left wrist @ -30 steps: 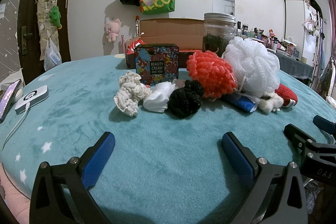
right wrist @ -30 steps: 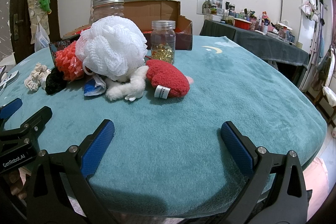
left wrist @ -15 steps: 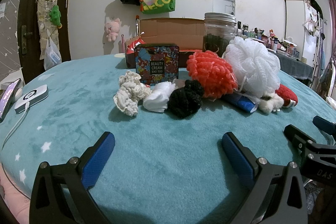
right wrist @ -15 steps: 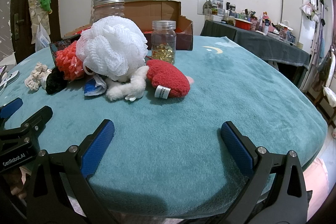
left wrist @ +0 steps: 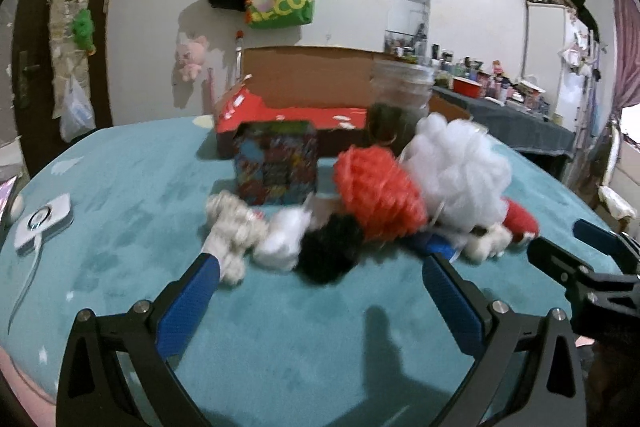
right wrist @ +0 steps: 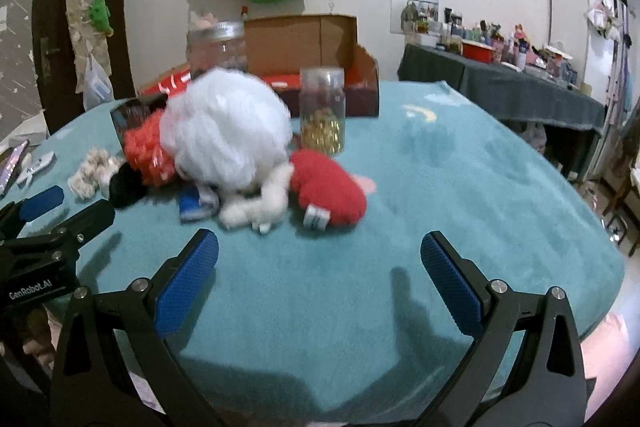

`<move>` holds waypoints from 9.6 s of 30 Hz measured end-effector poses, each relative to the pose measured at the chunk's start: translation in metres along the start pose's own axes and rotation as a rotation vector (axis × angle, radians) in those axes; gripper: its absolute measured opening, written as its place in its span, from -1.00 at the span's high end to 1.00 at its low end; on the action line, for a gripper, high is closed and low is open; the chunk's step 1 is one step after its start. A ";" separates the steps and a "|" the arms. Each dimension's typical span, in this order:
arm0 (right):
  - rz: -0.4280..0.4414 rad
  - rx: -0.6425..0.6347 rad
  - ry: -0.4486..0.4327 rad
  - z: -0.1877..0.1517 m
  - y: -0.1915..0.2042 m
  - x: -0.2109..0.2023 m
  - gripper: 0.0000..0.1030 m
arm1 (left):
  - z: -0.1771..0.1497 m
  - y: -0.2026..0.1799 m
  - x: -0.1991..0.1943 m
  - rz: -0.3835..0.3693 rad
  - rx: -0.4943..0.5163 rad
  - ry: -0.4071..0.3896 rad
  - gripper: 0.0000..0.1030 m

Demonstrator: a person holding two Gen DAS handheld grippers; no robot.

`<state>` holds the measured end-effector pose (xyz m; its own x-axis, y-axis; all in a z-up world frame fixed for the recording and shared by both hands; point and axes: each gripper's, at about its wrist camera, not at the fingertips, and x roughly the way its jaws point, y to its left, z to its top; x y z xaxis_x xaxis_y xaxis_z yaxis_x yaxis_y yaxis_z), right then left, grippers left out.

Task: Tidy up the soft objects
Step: 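Grasp the orange-red mesh sponge with left tool while right tool grasps white bath puff, then carry both sponges into the red-lined box and open both tools, then withdraw both tools from the box back toward the remaining items, then grasp the white knotted rope toy with left tool while right tool grasps red fuzzy sponge, then carry rope toy and red sponge into the box and open both tools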

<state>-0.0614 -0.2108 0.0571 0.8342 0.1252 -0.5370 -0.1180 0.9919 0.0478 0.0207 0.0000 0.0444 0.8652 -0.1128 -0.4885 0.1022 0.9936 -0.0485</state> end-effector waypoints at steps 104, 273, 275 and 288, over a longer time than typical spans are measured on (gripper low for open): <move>0.287 -0.257 0.159 0.276 0.010 0.192 0.30 | 0.225 0.022 0.207 -0.249 0.353 0.293 0.22; 0.308 0.132 0.083 0.062 -0.043 0.032 0.25 | 0.045 0.063 0.002 -0.180 0.031 0.127 0.65; 0.324 0.122 0.075 0.064 -0.037 0.030 0.25 | 0.050 0.053 0.000 -0.217 0.049 0.115 0.65; 0.406 0.083 0.121 0.064 -0.004 0.051 0.25 | 0.052 0.005 0.041 -0.405 0.083 0.185 0.65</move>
<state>0.0159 -0.2074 0.0835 0.6590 0.5073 -0.5553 -0.3764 0.8616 0.3405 0.0826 -0.0005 0.0698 0.6462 -0.4813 -0.5922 0.4598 0.8649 -0.2013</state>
